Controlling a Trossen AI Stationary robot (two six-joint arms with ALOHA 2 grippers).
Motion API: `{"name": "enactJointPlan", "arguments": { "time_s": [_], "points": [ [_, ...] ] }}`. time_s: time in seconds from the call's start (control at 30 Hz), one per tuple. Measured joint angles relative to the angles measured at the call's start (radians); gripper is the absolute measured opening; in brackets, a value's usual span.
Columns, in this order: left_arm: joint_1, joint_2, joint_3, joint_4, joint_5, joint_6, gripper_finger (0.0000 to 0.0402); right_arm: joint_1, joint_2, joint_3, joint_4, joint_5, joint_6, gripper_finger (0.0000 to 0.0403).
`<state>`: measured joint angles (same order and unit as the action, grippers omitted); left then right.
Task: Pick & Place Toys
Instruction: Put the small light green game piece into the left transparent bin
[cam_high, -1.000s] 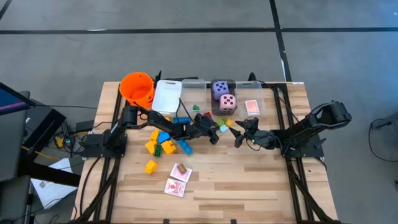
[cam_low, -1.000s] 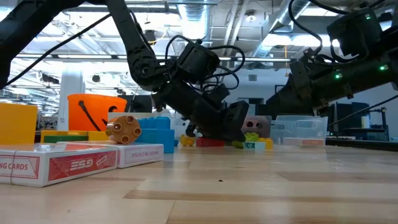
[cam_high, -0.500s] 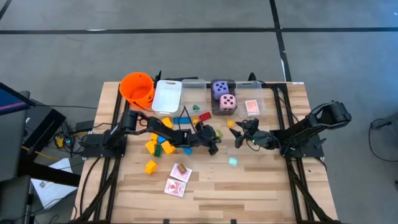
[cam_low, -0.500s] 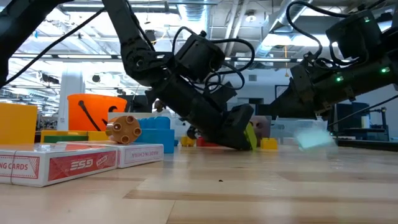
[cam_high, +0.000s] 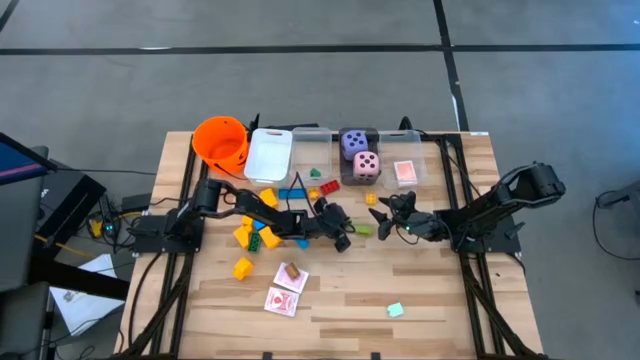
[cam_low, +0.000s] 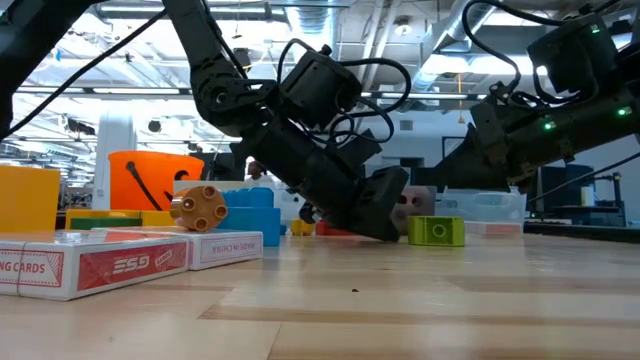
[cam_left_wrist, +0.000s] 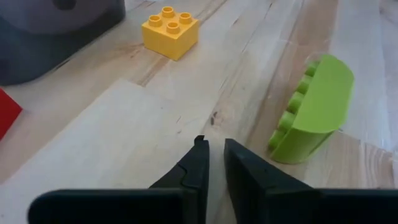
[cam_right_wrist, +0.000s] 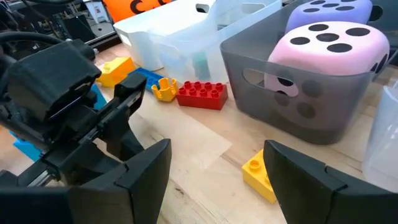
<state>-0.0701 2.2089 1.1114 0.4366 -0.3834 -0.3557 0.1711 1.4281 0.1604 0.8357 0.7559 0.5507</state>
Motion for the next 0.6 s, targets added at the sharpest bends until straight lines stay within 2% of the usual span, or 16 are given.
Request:
{"name": "enactJointPlan", "arguments": {
  "time_s": [0.13, 0.3, 0.6],
  "points": [
    [-0.001, 0.000, 0.000, 0.001, 0.011, 0.062, 0.0049, 0.000, 0.000, 0.000, -0.016, 0.000, 0.008, 0.0249],
    [-0.002, -0.008, 0.000, -0.012, 0.023, 0.086, 0.0092, 0.000, 0.000, 0.000, -0.020, 0.000, 0.008, 0.0249],
    [-0.007, -0.143, -0.008, -0.299, 0.075, 0.090, 0.0195, 0.000, 0.000, 0.000, -0.045, -0.002, 0.026, 0.0249]
  ]
}}
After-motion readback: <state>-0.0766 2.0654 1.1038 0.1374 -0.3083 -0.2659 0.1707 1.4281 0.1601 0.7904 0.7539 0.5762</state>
